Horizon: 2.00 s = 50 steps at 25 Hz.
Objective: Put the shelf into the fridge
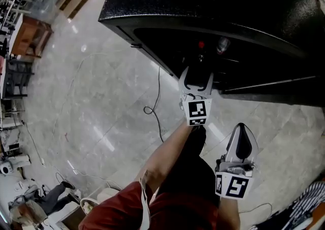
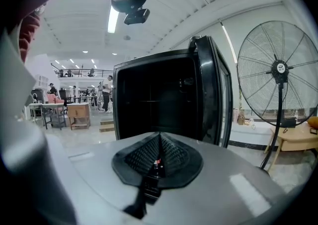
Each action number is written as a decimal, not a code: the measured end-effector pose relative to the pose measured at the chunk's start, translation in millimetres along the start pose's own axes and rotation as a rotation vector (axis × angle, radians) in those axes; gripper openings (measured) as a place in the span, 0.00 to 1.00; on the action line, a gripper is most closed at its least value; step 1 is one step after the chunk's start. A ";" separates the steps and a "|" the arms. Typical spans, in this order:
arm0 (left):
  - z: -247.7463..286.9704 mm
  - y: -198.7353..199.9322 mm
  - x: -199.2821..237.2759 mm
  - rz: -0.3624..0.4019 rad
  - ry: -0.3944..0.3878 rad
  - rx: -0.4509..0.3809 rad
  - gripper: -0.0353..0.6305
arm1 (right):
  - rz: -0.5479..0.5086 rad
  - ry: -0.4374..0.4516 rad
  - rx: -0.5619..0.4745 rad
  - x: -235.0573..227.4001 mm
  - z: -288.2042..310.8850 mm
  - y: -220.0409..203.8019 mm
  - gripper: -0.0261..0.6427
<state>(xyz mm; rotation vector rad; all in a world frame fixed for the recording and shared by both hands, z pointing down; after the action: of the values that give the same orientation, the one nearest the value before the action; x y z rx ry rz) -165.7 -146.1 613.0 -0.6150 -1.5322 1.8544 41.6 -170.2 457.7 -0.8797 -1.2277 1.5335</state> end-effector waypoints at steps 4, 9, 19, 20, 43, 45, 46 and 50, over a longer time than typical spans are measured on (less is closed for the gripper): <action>-26.5 10.6 -9.1 0.009 -0.034 0.016 0.55 | -0.015 0.013 -0.007 -3.3 -18.9 11.8 0.04; -65.9 39.5 -19.8 0.021 -0.099 0.002 0.55 | -0.025 0.020 -0.039 -3.7 -38.4 22.4 0.04; -182.4 117.6 -27.6 0.038 -0.126 -0.038 0.54 | 0.005 -0.050 -0.122 -15.8 -103.3 64.0 0.04; -191.1 125.0 -25.5 0.043 -0.119 -0.041 0.54 | 0.011 -0.055 -0.124 -16.5 -110.8 66.3 0.04; -268.5 257.6 7.3 0.087 -0.340 -0.086 0.54 | -0.062 -0.157 -0.225 -1.7 -123.4 159.3 0.04; -264.6 271.2 12.7 0.099 -0.357 -0.103 0.54 | -0.088 -0.158 -0.240 6.0 -118.0 174.3 0.04; -263.0 278.4 14.8 0.110 -0.366 -0.112 0.53 | -0.099 -0.161 -0.253 9.1 -116.6 183.2 0.04; -259.8 309.7 23.4 0.140 -0.391 -0.171 0.52 | -0.104 -0.189 -0.312 17.9 -117.4 217.8 0.04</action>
<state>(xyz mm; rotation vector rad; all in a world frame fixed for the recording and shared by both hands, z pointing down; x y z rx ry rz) -54.2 12.4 257.5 -0.4631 -1.9601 2.0516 94.3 -129.1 218.9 -0.8666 -1.6567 1.3874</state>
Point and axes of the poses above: the fingertips, and each gripper's own axes: z forward along the fingers, x to its left, y out of its top, the point moved 1 cm from there along -z, backward along the fingers, and after that the axes turned 2 degrees about -z, right-handed, at the moved point
